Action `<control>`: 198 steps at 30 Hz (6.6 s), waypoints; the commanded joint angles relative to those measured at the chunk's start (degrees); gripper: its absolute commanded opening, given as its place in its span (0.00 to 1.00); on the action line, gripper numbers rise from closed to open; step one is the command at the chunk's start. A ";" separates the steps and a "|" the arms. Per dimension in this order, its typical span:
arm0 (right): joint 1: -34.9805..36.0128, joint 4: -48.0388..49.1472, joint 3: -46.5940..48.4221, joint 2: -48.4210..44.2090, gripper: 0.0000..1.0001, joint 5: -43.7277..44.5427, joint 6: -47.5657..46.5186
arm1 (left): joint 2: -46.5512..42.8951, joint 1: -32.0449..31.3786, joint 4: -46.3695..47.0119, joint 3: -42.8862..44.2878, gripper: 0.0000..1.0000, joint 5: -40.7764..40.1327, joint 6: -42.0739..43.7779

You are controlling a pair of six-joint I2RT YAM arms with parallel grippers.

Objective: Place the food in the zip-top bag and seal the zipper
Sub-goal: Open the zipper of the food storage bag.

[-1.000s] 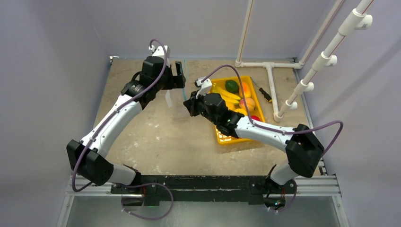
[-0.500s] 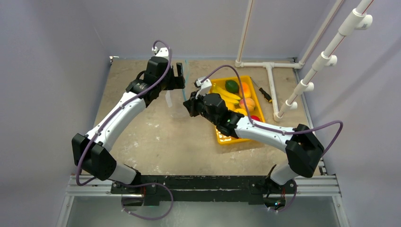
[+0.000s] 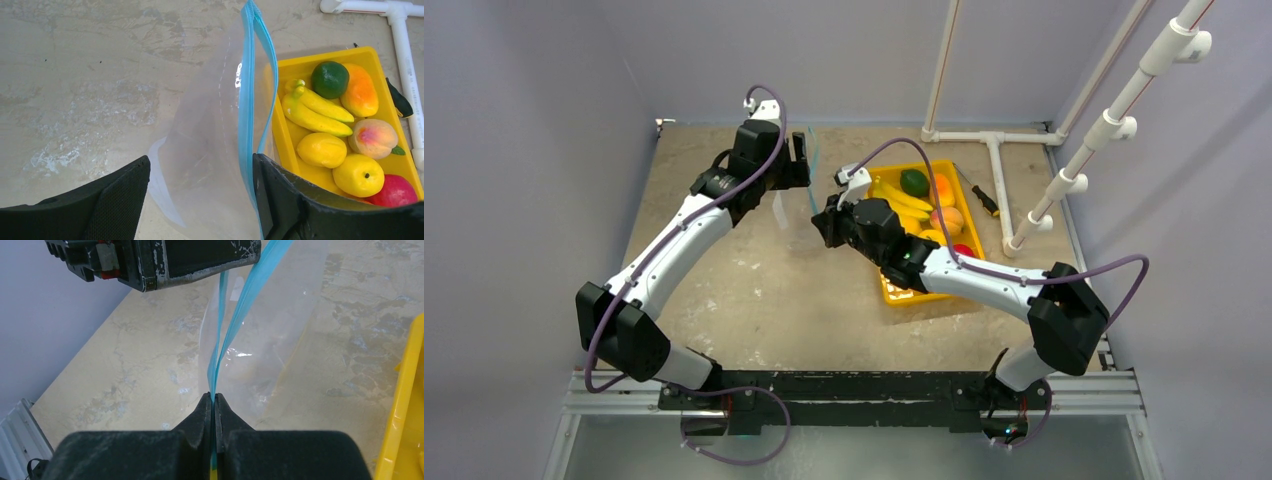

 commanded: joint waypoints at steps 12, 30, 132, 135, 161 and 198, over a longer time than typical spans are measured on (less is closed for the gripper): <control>0.60 -1.91 1.76 -0.50 0.00 5.36 1.66 | -3.26 0.16 -0.87 -0.66 0.52 -0.74 1.71; 1.74 -3.46 3.48 -1.05 0.23 6.36 3.18 | -5.87 0.16 -3.22 -3.66 0.00 0.43 2.17; 2.89 -24.96 23.36 11.07 0.00 19.25 15.83 | -11.61 -0.11 -16.84 -4.92 0.00 8.87 3.47; 2.89 -25.04 23.03 11.68 0.00 19.25 15.94 | -11.70 -0.11 -18.93 -3.33 0.00 7.70 4.79; -2.65 -11.97 18.98 21.98 0.00 -0.53 16.42 | -11.00 -0.11 -30.30 5.18 0.00 -14.53 12.37; -3.62 -22.16 18.15 8.82 0.56 4.89 14.46 | -9.83 -0.46 -13.05 -11.44 0.00 -11.40 9.47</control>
